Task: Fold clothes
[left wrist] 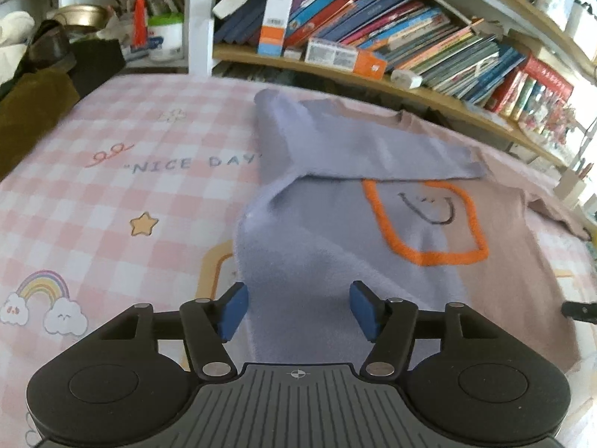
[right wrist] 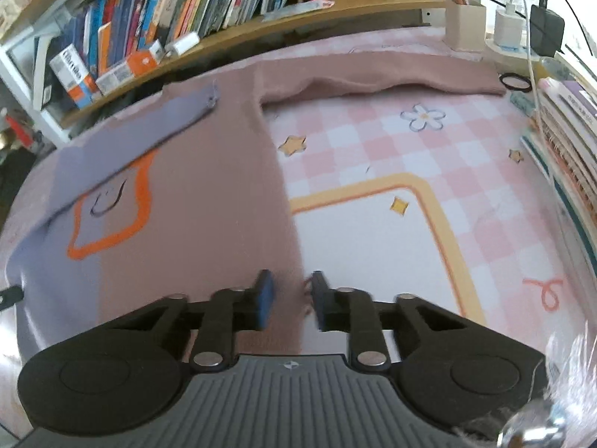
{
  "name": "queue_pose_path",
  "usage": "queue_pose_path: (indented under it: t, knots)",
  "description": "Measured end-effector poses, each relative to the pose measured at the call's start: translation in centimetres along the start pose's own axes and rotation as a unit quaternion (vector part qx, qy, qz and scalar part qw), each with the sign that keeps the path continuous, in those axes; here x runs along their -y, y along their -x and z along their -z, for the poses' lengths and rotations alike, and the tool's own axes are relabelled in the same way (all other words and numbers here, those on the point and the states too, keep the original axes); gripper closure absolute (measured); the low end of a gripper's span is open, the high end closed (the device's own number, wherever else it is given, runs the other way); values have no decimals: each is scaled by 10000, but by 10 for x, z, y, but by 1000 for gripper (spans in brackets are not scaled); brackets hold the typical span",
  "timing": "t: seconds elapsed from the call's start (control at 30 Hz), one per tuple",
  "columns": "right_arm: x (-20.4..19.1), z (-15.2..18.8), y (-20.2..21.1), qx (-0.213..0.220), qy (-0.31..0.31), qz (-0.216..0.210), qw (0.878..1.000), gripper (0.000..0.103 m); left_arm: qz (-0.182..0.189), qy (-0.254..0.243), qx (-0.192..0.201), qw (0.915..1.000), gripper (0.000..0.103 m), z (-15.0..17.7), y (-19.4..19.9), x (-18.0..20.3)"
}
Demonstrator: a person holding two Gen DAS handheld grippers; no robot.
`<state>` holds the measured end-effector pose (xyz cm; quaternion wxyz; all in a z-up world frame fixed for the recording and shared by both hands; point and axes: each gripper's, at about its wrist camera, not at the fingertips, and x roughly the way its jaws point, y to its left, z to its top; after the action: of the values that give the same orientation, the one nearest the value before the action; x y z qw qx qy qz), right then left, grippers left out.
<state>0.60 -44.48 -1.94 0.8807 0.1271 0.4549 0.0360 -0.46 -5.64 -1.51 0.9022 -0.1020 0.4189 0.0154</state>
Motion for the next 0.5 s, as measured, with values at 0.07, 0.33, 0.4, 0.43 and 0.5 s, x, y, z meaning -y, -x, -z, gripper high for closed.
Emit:
queue_pose_path:
  t: [0.07,0.33,0.4,0.43,0.5]
  knots:
    - [-9,6,2,-3,175,68,9998,91,48,52,-54,10000,49,0,-5,-5]
    - [-48,22,7,-129,458,-120,9988,95,-381,550,156,9976,103,-9,-8,-48]
    - [-56,25,7,-121,480,-142,9987,95,-418,522,151,9976,103,-12,-7,-58]
    - [-57,26,7,-122,469,-132,9987,95,-407,486,146,9979,103,-13,-5,-61]
    - [-59,28,9,-123,447,-109,9989,95,-233,445,134,9986,103,-13,-3,-62]
